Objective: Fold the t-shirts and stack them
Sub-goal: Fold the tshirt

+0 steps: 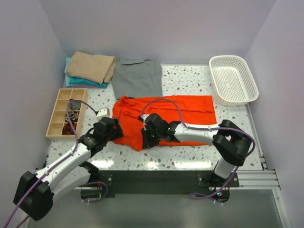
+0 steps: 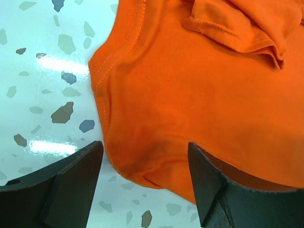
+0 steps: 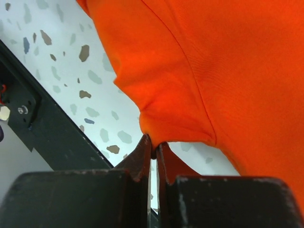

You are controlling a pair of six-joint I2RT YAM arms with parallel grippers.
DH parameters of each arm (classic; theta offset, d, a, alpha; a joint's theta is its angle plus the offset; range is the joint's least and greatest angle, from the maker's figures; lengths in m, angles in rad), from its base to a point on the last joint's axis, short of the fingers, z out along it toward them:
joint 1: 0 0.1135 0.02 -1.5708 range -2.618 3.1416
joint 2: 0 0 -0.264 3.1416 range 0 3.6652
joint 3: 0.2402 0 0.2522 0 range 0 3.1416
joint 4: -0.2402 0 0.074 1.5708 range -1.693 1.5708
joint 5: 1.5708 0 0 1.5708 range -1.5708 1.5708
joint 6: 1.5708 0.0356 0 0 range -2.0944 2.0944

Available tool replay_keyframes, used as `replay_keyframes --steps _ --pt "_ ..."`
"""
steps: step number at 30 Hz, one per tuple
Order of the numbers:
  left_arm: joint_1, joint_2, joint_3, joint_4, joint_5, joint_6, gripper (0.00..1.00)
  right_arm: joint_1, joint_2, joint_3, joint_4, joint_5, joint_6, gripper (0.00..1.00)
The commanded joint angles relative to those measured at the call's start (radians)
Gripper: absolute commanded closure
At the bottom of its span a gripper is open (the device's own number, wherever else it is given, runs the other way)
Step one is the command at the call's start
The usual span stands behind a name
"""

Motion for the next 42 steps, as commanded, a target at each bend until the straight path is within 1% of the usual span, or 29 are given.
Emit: replay_keyframes --steps 1,4,6,8,12,16,19,20,22,25,29,30,33,36,42 --pt "-0.003 0.011 0.066 0.034 -0.029 0.030 0.23 0.005 -0.061 0.063 -0.019 -0.015 -0.032 1.00" --pt "-0.003 0.016 0.083 0.023 -0.047 0.032 0.23 0.004 -0.102 0.098 -0.049 0.008 -0.051 1.00" --pt "-0.003 0.021 0.093 0.010 -0.064 0.035 0.23 0.001 -0.108 0.132 -0.068 0.050 -0.066 1.00" --pt "-0.003 0.024 0.106 0.005 -0.073 0.036 0.23 -0.004 -0.099 0.164 -0.078 0.095 -0.092 1.00" --pt "-0.003 0.043 0.128 0.006 -0.081 0.059 0.23 -0.058 -0.055 0.213 -0.074 0.137 -0.121 1.00" --pt "-0.003 0.067 0.140 0.019 -0.078 0.071 0.22 -0.137 0.033 0.284 -0.054 0.134 -0.167 1.00" --pt "-0.002 0.086 0.149 0.031 -0.070 0.084 0.23 -0.196 0.129 0.345 -0.039 0.157 -0.192 1.00" --pt "-0.002 0.091 0.152 0.037 -0.067 0.088 0.22 -0.206 0.186 0.386 -0.043 0.159 -0.198 1.00" --pt "-0.003 0.106 0.157 0.054 -0.052 0.101 0.23 -0.240 0.232 0.430 -0.052 0.180 -0.215 1.00" --pt "-0.003 0.120 0.154 0.088 -0.012 0.124 0.24 -0.279 0.297 0.471 -0.022 0.177 -0.219 1.00" --pt "-0.005 0.137 0.134 0.181 0.094 0.171 0.26 -0.312 0.378 0.581 -0.046 0.150 -0.232 1.00" --pt "-0.005 0.149 0.129 0.201 0.153 0.191 0.27 -0.318 0.398 0.595 -0.051 0.137 -0.230 1.00" --pt "-0.017 0.189 0.113 0.293 0.264 0.228 0.30 -0.323 0.415 0.617 -0.045 0.119 -0.226 1.00" --pt "-0.061 0.264 0.120 0.339 0.272 0.246 0.33 -0.323 0.424 0.623 -0.042 0.107 -0.226 0.99" --pt "-0.150 0.415 0.135 0.509 0.206 0.223 0.33 -0.328 0.423 0.599 -0.034 0.096 -0.221 0.97"
